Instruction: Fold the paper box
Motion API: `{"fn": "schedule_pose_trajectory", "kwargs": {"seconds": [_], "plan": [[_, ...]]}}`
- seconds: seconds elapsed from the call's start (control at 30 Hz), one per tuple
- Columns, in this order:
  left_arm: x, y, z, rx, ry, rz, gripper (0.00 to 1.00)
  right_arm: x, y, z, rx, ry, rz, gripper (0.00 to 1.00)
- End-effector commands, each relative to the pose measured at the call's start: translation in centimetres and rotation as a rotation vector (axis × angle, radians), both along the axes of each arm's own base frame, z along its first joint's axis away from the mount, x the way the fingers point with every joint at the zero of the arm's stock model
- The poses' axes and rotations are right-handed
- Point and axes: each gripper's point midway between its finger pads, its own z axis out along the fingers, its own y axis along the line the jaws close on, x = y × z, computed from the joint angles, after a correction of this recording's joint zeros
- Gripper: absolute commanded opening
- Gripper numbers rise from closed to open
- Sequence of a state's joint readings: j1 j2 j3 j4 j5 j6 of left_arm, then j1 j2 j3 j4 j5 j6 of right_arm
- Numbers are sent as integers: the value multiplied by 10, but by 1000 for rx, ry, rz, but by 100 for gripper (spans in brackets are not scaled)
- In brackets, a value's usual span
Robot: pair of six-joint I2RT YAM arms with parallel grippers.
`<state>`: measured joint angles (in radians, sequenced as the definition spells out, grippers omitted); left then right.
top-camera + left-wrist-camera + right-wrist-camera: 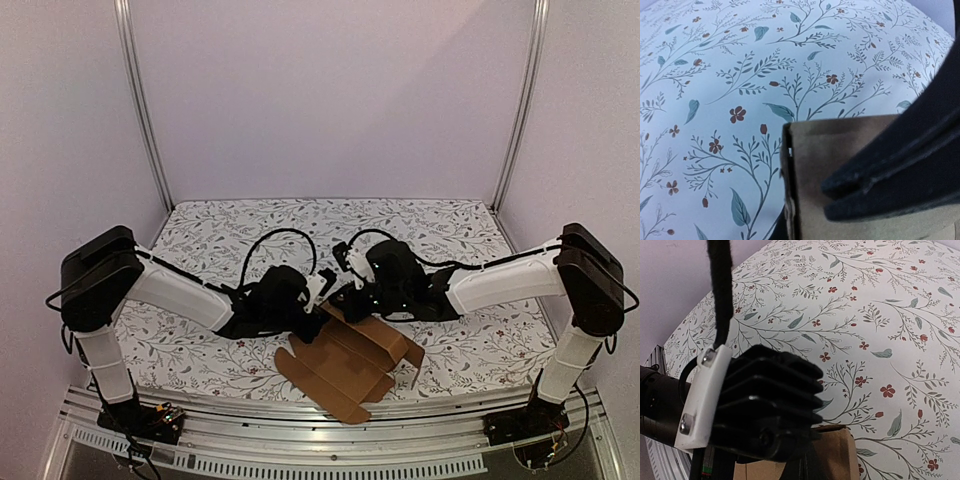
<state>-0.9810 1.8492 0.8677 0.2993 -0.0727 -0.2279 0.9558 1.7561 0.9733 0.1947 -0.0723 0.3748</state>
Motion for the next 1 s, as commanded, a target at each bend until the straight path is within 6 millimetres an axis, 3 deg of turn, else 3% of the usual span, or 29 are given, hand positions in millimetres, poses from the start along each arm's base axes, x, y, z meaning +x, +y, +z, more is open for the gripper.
{"fn": "schedule_pose_trajectory", "kwargs": {"seconds": [0.0,0.6,0.97], "plan": [[4,-13,7,-45,-28,7,0,-12,-9,-34,-81,86,-15,0],[7,-1,20,22,-105,1,0,11,-3,17,12,16,-120,4],[-5,1,16,29,-83,-58,0,21,5,18,34,-10,-138,0]]}}
